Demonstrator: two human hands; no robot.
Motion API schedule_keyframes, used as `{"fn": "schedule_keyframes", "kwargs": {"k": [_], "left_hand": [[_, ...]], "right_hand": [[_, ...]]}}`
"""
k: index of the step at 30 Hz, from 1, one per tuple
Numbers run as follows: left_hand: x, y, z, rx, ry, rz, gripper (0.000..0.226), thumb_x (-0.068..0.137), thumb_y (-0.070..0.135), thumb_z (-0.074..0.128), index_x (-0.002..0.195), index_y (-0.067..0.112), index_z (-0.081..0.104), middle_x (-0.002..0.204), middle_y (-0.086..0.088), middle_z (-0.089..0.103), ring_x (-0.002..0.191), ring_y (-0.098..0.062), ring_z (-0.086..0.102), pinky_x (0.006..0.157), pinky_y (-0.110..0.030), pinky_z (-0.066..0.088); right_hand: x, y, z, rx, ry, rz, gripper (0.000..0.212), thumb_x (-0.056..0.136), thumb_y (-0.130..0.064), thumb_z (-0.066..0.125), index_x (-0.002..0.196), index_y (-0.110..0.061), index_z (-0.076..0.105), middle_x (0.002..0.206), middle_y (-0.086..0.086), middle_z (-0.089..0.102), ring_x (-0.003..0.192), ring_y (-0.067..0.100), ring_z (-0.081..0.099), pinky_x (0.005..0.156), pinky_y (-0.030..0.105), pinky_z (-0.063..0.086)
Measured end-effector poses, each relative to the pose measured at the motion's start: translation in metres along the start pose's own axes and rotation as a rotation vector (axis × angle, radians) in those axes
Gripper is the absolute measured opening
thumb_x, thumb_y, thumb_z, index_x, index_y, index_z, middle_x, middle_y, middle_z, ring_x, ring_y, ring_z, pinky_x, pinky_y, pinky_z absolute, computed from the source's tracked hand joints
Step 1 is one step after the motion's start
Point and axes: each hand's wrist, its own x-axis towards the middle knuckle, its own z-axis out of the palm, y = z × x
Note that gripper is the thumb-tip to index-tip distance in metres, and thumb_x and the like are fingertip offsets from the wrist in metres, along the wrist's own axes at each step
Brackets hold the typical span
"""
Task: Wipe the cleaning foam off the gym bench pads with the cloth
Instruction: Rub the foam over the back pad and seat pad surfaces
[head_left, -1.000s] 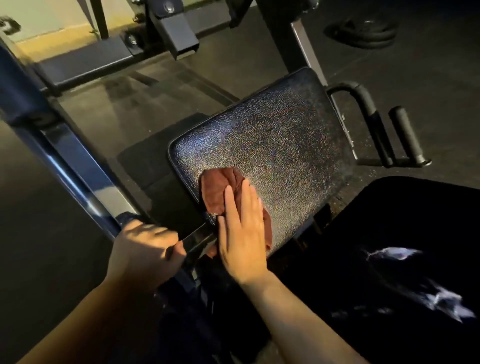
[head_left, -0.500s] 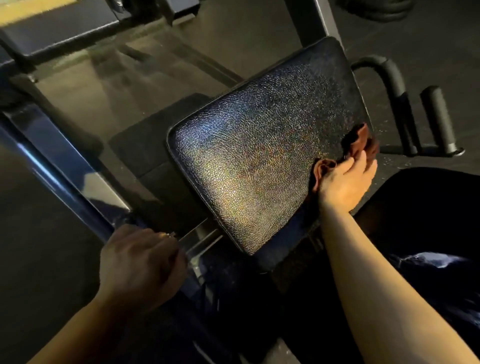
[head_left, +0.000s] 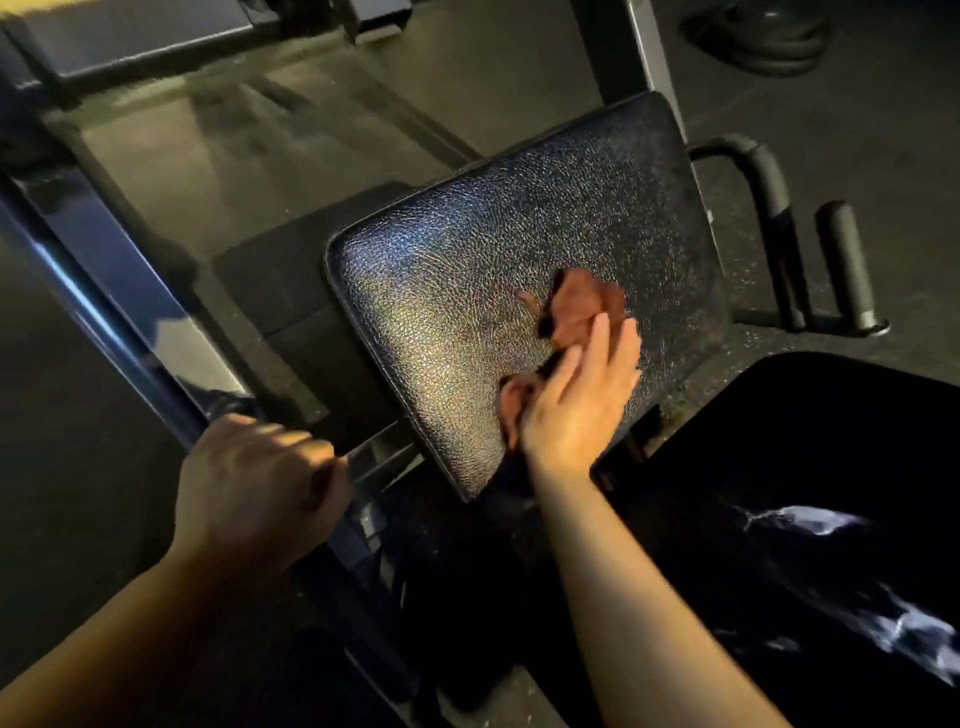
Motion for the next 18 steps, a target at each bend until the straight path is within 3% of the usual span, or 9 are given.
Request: {"fn": "schedule_keyframes", "kwargs": {"k": [2, 5, 8, 12, 15, 18], "left_hand": [[-0.001, -0.004, 0.001, -0.047, 0.018, -0.006, 0.040, 0.084, 0.033, 0.042, 0.046, 0.020, 0.047, 0.046, 0.002, 0.047, 0.043, -0.024, 0.050, 0.060, -0.031, 0.040], [-0.005, -0.010, 0.005, -0.089, 0.021, 0.032, 0.040, 0.086, 0.030, 0.043, 0.049, 0.017, 0.052, 0.048, 0.003, 0.047, 0.043, -0.022, 0.049, 0.063, -0.031, 0.039], [-0.006, -0.012, 0.007, -0.088, 0.023, 0.050, 0.040, 0.086, 0.029, 0.044, 0.050, 0.017, 0.054, 0.049, 0.004, 0.049, 0.044, -0.021, 0.050, 0.062, -0.032, 0.040], [-0.004, -0.010, 0.006, -0.069, 0.020, 0.035, 0.041, 0.087, 0.031, 0.041, 0.049, 0.019, 0.051, 0.049, 0.003, 0.050, 0.046, -0.023, 0.052, 0.063, -0.034, 0.042], [-0.002, -0.005, 0.003, -0.022, 0.013, 0.022, 0.039, 0.084, 0.033, 0.041, 0.048, 0.021, 0.046, 0.047, 0.000, 0.050, 0.046, -0.025, 0.054, 0.059, -0.034, 0.042], [-0.001, -0.006, 0.002, -0.017, 0.004, 0.041, 0.037, 0.084, 0.031, 0.042, 0.049, 0.020, 0.047, 0.048, -0.001, 0.050, 0.046, -0.025, 0.053, 0.057, -0.035, 0.043]], "right_hand": [[0.054, 0.014, 0.002, -0.013, 0.118, 0.240, 0.043, 0.101, -0.020, 0.037, 0.139, -0.004, 0.046, 0.151, 0.020, 0.033, 0.141, 0.033, 0.029, 0.115, 0.038, 0.016], [0.107, 0.038, -0.005, -0.025, 0.133, 0.498, 0.043, 0.102, -0.023, 0.035, 0.142, -0.010, 0.043, 0.153, 0.014, 0.030, 0.141, 0.025, 0.028, 0.115, 0.031, 0.016], [0.079, 0.021, 0.002, -0.028, 0.151, 0.487, 0.043, 0.100, -0.023, 0.037, 0.139, -0.010, 0.048, 0.150, 0.014, 0.035, 0.138, 0.027, 0.033, 0.114, 0.032, 0.021], [-0.026, -0.025, -0.001, -0.011, 0.063, 0.115, 0.048, 0.095, -0.022, 0.039, 0.135, 0.000, 0.050, 0.146, 0.024, 0.038, 0.135, 0.038, 0.037, 0.113, 0.045, 0.029], [-0.087, -0.060, -0.012, -0.044, -0.186, -0.308, 0.053, 0.093, -0.024, 0.041, 0.142, -0.004, 0.041, 0.152, 0.020, 0.031, 0.141, 0.033, 0.025, 0.117, 0.042, 0.020], [-0.078, -0.076, -0.005, -0.038, -0.306, -0.555, 0.056, 0.090, -0.015, 0.051, 0.144, -0.008, 0.039, 0.154, 0.014, 0.029, 0.143, 0.031, 0.022, 0.119, 0.040, 0.017]]}}
